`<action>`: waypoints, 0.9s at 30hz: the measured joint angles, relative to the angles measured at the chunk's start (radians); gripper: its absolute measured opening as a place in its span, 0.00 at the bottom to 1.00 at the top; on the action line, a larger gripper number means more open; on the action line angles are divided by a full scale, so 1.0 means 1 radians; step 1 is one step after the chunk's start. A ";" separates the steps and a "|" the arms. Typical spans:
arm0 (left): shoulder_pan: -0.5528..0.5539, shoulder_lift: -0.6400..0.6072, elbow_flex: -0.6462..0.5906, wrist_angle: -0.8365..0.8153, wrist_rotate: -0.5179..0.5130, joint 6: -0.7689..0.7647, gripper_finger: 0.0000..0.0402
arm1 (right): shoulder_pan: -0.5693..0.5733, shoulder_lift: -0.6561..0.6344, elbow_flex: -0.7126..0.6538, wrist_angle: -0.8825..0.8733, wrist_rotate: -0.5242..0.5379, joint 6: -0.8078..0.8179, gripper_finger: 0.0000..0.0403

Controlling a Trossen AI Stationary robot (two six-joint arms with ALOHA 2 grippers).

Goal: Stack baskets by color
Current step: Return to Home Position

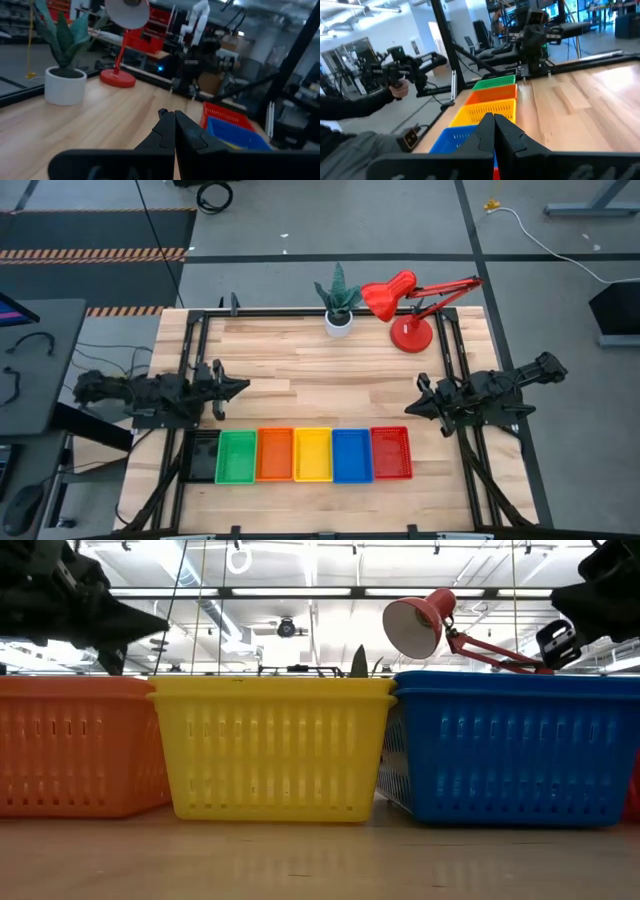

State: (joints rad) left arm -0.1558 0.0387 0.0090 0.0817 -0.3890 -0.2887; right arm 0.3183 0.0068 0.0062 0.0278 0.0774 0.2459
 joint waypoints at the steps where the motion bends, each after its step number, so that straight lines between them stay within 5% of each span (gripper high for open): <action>1: 0.030 0.005 0.000 -0.002 0.041 0.001 0.00 | 0.000 0.002 0.000 0.001 -0.001 -0.011 0.00; 4: 0.100 0.011 -0.001 0.005 0.138 0.012 0.01 | -0.004 -0.002 0.000 0.010 0.023 -0.061 0.00; 13: 0.146 0.020 -0.001 0.002 0.151 0.116 0.05 | -0.106 -0.002 0.000 0.107 -0.008 -0.221 0.00; 27: 0.146 0.020 -0.002 -0.009 0.151 0.117 0.06 | -0.288 0.088 0.002 -0.016 -0.072 0.021 0.06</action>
State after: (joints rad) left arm -0.0093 0.0586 0.0074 0.0723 -0.2382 -0.1719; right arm 0.0299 0.0951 0.0078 0.0119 0.0051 0.2670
